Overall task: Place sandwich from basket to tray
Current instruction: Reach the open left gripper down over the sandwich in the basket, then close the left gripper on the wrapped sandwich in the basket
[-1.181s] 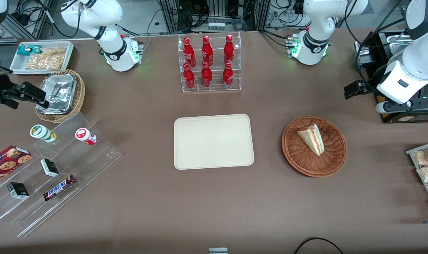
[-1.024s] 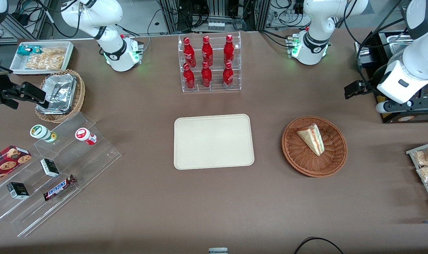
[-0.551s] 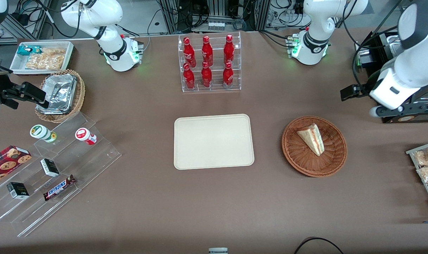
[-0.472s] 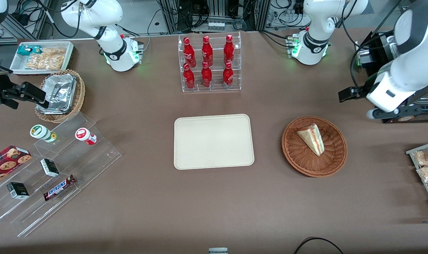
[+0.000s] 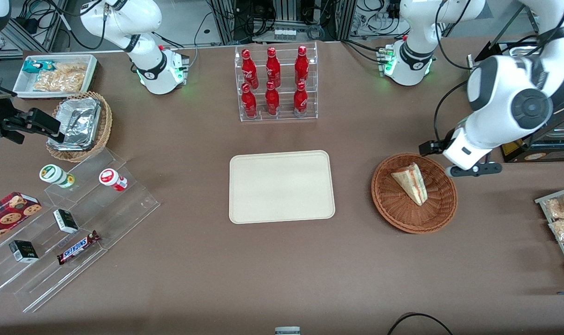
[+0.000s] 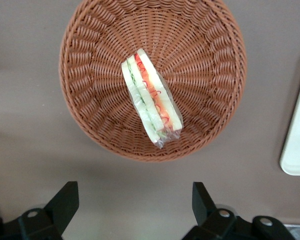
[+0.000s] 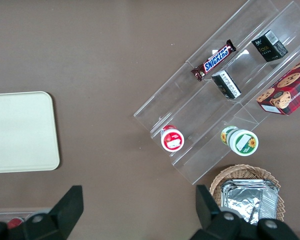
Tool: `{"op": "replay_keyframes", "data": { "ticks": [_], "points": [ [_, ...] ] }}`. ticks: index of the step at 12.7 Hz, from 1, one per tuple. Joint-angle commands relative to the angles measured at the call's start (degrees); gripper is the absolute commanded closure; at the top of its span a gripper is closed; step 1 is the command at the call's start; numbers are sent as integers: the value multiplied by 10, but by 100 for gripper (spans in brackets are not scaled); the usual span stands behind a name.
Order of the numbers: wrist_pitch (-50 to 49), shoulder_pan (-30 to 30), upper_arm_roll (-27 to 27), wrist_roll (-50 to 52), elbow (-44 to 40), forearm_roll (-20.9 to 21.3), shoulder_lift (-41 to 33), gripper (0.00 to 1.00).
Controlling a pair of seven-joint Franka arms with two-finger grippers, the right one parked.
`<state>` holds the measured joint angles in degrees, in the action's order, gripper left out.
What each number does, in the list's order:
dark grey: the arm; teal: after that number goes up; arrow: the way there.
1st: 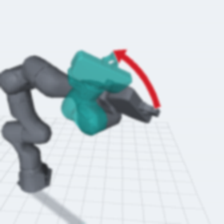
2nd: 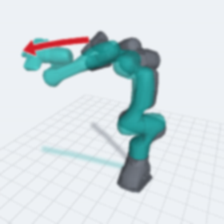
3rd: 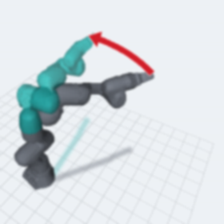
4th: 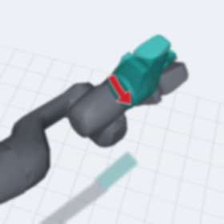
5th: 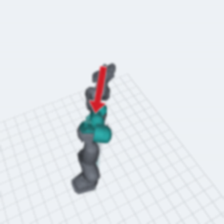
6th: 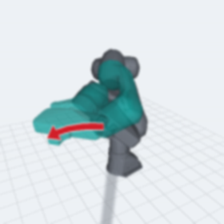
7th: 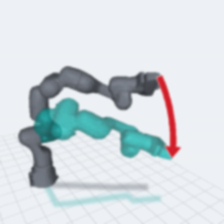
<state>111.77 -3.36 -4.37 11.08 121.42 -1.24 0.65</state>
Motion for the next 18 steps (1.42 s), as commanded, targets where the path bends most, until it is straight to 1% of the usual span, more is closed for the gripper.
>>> {"op": "replay_keyframes", "data": {
  "ticks": [1, 5, 8, 11, 12, 13, 15, 18],
  "points": [
    [97, -5, -1, 11, 71, 11, -14, 0],
    [122, -5, -10, 75, 80, 11, -12, 0],
    [172, -5, -24, 139, 114, 11, -17, 0],
    [219, -5, -25, 167, 151, 11, -21, 0],
    [254, -5, -27, 198, 166, 11, -20, 0],
    [287, -5, -29, 222, 180, 11, -15, 0],
    [334, -5, -30, 238, 202, 10, -5, 0],
    [391, -5, -30, 304, 199, 10, 41, 0]
  ]
}}
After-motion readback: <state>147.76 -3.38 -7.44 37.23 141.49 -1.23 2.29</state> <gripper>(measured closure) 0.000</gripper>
